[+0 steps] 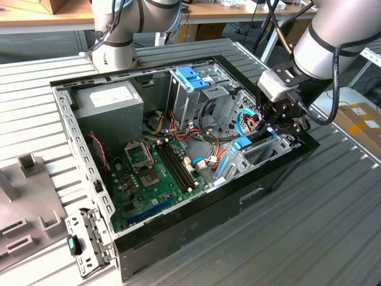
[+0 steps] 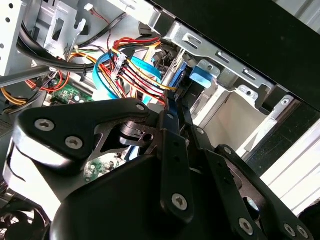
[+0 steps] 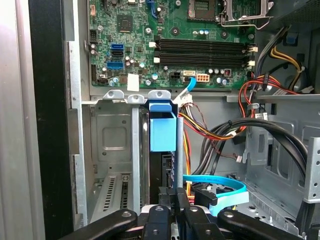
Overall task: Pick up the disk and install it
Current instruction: 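Insert the first disk wire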
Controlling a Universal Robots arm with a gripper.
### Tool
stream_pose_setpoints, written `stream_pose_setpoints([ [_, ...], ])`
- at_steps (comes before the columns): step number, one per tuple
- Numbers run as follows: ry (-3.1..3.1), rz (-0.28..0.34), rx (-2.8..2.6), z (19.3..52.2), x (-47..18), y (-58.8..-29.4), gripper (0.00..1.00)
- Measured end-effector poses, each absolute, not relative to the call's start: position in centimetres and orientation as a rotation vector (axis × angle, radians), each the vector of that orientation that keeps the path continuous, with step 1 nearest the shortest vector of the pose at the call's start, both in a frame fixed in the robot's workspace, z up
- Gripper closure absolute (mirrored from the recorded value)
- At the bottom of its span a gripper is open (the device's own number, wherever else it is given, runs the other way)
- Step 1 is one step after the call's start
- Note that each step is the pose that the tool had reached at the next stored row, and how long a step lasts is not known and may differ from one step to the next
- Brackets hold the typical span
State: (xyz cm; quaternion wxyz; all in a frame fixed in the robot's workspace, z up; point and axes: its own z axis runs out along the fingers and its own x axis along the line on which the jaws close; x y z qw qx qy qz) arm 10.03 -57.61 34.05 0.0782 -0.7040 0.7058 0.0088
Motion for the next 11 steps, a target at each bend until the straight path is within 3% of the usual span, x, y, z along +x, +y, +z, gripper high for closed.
stream_pose_setpoints([
  [11, 2.113, 0.027, -2.108, 34.53, 10.27, -57.62, 0.83],
])
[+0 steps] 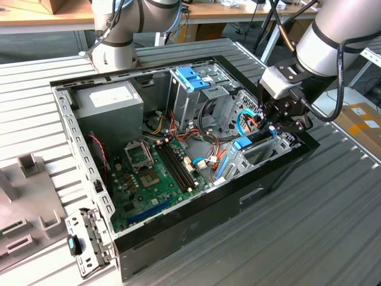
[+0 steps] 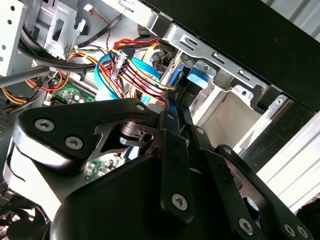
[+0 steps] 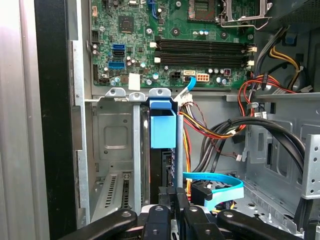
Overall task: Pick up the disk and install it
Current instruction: 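Insert the first disk wire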
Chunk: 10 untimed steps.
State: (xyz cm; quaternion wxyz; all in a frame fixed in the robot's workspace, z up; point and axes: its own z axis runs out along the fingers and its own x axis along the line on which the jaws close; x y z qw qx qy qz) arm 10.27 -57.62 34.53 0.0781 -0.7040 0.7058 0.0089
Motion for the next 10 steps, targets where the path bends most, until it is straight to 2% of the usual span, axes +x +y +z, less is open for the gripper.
stream_pose_setpoints([
  [10, 2.113, 0.027, -2.108, 34.52, 10.28, -57.62, 0.85],
])
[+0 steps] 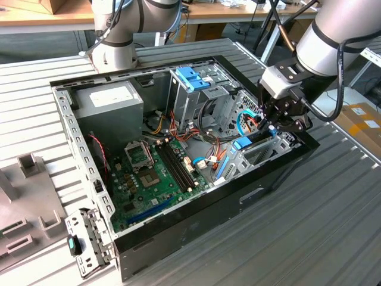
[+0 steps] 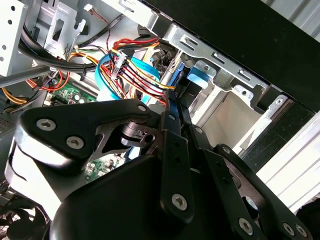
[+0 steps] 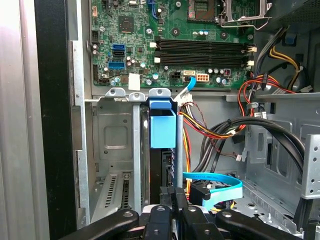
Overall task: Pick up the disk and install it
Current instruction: 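Insert the first disk wire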
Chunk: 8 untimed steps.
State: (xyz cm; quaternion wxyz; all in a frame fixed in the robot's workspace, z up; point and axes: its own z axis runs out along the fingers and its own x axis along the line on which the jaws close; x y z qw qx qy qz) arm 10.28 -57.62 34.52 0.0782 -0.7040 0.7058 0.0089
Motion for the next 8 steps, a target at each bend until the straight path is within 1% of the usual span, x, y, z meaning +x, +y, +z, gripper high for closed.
stream_pose_setpoints([
  [2, 2.113, 0.027, -2.108, 34.52, 10.29, -57.62, 0.84],
  [4, 2.113, 0.027, -2.108, 34.52, 10.29, -57.62, 0.71],
  [7, 2.114, 0.026, -2.108, 34.68, 10.29, -57.62, 0.71],
  [8, 2.113, 0.027, -2.108, 35.21, 10.29, -57.57, 0.71],
])
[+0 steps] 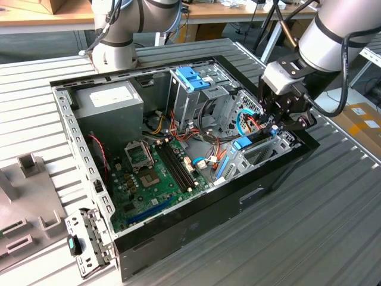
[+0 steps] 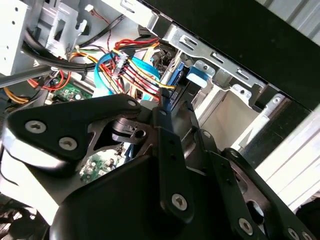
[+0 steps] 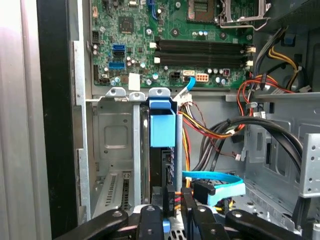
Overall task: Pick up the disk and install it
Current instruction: 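Insert the first disk wire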
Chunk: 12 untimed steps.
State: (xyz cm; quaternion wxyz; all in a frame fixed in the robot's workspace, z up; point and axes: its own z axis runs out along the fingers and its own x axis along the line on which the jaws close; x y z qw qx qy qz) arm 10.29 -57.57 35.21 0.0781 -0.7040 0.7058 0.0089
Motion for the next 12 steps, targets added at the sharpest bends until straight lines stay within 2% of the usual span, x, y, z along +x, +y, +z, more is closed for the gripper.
stream_pose_setpoints([
  [4, 2.114, 0.028, -2.108, 35.5, 10.4, -57.0, 0.73],
  [5, 2.115, 0.029, -2.109, 35.5, 10.6, -57.0, 0.86],
  [7, 2.117, 0.033, -2.111, 35.4, 11.1, -57.0, 0.89],
  [12, 2.120, 0.037, -2.114, 35.2, 11.5, -57.5, 0.89],
])
